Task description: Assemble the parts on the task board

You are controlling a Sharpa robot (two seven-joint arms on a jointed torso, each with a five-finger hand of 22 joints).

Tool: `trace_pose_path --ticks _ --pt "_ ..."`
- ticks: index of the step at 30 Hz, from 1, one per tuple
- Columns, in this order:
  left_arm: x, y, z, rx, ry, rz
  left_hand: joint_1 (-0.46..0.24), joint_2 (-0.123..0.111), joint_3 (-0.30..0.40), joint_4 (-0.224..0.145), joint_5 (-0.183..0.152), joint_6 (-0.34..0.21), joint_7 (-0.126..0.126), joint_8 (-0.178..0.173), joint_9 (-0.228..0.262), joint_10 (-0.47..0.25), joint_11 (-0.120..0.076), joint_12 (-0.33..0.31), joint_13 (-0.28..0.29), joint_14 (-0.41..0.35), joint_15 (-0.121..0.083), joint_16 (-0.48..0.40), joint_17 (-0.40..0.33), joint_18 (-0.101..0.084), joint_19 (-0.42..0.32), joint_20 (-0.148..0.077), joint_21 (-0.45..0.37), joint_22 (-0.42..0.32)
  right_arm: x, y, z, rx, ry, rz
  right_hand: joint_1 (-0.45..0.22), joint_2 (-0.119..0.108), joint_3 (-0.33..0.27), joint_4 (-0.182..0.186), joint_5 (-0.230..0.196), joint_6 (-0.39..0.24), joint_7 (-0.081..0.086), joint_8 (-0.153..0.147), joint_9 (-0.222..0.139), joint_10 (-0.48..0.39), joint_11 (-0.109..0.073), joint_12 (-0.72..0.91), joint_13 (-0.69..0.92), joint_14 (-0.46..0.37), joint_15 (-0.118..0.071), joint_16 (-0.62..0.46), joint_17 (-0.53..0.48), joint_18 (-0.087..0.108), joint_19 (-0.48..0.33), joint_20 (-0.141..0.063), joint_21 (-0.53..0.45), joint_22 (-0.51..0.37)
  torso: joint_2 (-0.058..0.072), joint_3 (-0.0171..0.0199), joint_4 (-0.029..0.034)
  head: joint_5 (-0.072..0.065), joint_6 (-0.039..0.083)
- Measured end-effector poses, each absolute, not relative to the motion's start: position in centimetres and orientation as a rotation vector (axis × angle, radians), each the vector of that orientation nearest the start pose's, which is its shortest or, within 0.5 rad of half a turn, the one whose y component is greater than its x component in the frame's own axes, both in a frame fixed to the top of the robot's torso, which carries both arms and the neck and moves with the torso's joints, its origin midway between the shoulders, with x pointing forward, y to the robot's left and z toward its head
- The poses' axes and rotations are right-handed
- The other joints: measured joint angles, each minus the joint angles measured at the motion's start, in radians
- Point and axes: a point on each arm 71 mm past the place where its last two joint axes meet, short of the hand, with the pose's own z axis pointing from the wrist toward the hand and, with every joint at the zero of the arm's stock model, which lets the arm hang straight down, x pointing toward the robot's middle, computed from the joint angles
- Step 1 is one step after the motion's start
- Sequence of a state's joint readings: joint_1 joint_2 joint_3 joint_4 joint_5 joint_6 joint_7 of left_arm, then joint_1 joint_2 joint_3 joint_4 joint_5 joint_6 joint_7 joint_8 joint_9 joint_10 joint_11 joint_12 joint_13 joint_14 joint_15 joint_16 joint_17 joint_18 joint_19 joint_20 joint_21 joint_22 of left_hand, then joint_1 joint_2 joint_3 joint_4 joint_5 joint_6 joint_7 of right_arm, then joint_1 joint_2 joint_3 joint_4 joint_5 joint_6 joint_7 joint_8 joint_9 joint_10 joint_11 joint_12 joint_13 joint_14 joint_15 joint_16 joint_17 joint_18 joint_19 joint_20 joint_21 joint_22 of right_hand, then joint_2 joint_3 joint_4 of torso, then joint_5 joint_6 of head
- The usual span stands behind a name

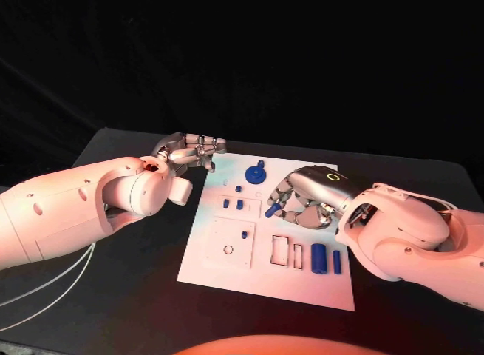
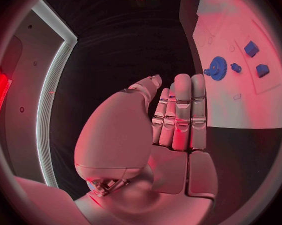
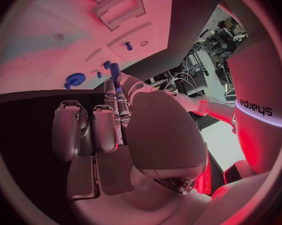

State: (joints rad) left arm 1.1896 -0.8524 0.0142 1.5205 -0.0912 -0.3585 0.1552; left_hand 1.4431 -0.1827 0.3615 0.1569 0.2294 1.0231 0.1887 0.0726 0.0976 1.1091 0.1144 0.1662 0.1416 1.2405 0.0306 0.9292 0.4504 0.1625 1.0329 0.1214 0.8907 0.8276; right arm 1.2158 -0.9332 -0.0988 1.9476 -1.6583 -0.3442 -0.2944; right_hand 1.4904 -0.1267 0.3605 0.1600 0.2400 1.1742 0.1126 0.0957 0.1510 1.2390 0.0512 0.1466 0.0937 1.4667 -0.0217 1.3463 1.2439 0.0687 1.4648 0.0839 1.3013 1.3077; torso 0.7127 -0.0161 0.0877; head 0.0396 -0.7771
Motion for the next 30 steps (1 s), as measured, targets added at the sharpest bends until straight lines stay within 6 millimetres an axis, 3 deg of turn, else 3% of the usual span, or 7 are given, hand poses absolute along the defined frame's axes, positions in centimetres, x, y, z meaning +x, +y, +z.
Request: trace_pose_path --ticks 7,14,20,30 --pt "49.5 21.5 -17.9 -1.174 1.567 -1.370 0.000 0.000 0.000 0.000 0.000 0.000 0.000 0.000 0.000 0.000 0.000 0.000 0.000 0.000 0.000 0.000 0.000 0.000 0.000 0.000 0.000 0.000 37.3 -9.6 -16.3 -0.387 1.588 0.863 0.000 0.000 0.004 -0.004 0.002 0.002 0.002 -0.002 0.001 0.000 0.000 -0.001 -0.002 0.000 0.000 0.000 0.000 0.000 0.000 0.000 0.000 0.000 0.001 -0.0007 0.0000 0.006 -0.003" --pt "49.5 21.3 -17.9 -1.172 1.570 -1.375 0.000 0.000 0.000 0.000 0.000 0.000 0.000 0.000 0.000 0.000 0.000 0.000 0.000 0.000 0.000 0.000 0.000 0.000 0.000 0.000 0.000 0.000 37.1 -7.2 -17.9 -0.404 1.607 0.917 0.000 0.000 0.006 -0.006 0.004 0.002 0.003 -0.001 0.001 0.000 0.000 -0.002 -0.003 0.000 0.000 0.000 0.000 0.000 0.000 0.000 0.000 0.000 0.002 -0.0019 0.0000 0.014 -0.008" --pt "49.5 21.1 -17.8 -1.170 1.573 -1.379 0.000 0.000 0.000 0.000 0.000 0.000 0.000 0.000 0.000 0.000 0.000 0.000 0.000 0.000 0.000 0.000 0.000 0.000 0.000 0.000 0.000 0.000 37.1 -6.4 -19.5 -0.404 1.637 0.935 0.000 0.000 0.008 -0.008 0.004 0.001 0.005 0.000 0.001 0.001 0.002 -0.005 -0.003 0.000 0.000 0.000 0.000 0.000 0.000 0.000 0.000 0.000 0.003 -0.0012 0.0004 0.026 -0.015" --pt "49.5 21.0 -17.8 -1.170 1.574 -1.380 0.000 0.000 0.000 0.000 0.000 0.000 0.000 0.000 0.000 0.000 0.000 0.000 0.000 0.000 0.000 0.000 0.000 0.000 0.000 0.000 0.000 0.000 37.0 -5.4 -20.9 -0.425 1.666 0.943 0.002 -0.003 0.008 -0.008 0.008 0.001 0.005 0.000 0.001 0.000 0.004 -0.006 -0.003 0.000 0.000 0.000 -0.003 0.000 0.000 0.000 0.000 0.000 0.003 -0.0008 -0.0005 0.032 -0.023"
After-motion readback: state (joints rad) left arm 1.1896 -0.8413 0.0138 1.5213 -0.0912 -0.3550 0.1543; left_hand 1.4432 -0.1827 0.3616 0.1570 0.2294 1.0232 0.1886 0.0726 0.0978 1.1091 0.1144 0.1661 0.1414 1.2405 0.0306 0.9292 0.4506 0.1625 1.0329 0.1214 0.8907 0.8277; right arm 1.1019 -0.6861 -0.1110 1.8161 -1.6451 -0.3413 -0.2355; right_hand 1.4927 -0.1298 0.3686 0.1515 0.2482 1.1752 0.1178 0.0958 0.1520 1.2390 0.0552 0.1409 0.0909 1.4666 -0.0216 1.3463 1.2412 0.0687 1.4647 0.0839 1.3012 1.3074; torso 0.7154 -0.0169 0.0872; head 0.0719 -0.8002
